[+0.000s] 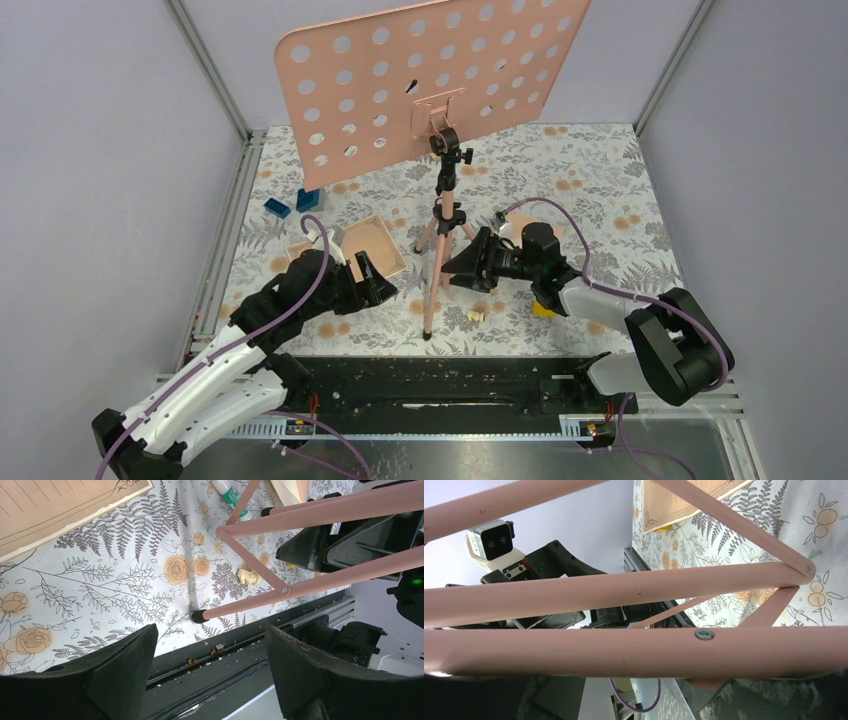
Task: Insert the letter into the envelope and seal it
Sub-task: Move the distractor to the center of the board.
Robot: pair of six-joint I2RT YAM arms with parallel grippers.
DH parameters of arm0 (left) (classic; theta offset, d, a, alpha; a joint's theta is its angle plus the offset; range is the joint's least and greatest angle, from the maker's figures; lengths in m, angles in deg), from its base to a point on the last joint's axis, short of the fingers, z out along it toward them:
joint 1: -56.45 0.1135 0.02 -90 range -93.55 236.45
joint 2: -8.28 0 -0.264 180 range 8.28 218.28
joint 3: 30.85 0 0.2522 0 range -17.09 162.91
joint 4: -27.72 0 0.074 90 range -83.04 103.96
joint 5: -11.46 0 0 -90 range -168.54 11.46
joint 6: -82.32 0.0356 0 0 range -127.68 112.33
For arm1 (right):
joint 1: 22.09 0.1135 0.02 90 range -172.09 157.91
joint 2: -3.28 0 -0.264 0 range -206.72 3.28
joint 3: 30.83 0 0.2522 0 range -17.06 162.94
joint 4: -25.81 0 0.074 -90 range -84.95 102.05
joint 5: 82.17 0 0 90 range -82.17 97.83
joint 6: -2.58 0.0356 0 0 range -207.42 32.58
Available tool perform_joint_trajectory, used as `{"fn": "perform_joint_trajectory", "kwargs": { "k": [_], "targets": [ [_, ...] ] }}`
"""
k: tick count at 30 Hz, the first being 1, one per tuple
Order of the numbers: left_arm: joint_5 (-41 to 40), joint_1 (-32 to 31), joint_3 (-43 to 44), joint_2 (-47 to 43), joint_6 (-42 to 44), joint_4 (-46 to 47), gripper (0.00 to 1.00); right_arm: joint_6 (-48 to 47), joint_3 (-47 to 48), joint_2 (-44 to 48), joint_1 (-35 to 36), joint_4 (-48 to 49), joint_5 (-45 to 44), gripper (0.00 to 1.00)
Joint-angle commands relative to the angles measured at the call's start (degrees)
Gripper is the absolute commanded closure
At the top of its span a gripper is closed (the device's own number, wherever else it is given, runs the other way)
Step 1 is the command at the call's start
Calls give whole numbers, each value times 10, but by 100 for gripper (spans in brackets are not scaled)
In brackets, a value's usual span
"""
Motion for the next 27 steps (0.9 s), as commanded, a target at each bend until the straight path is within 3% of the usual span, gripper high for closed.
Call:
{"fn": "perform_joint_trajectory", "kwargs": {
  "k": [1, 11, 19, 23, 27],
  "targets": [
    [-18, 3, 14, 0, 0, 13, 20, 3, 39, -16, 11, 46, -21, 27],
    [-19, 4, 15, -2, 1, 13, 20, 23, 45, -31, 12, 70, -44, 27],
    [-42, 3, 23, 0, -4, 2, 20, 28, -40, 79, 23, 10, -149, 24],
    [-55, 3, 25, 0, -10, -5, 19, 39, -70, 143, 43, -40, -216, 28],
    [-58, 4, 22, -3, -15, -5, 19, 46, -71, 146, 61, -46, -244, 34]
  ]
}}
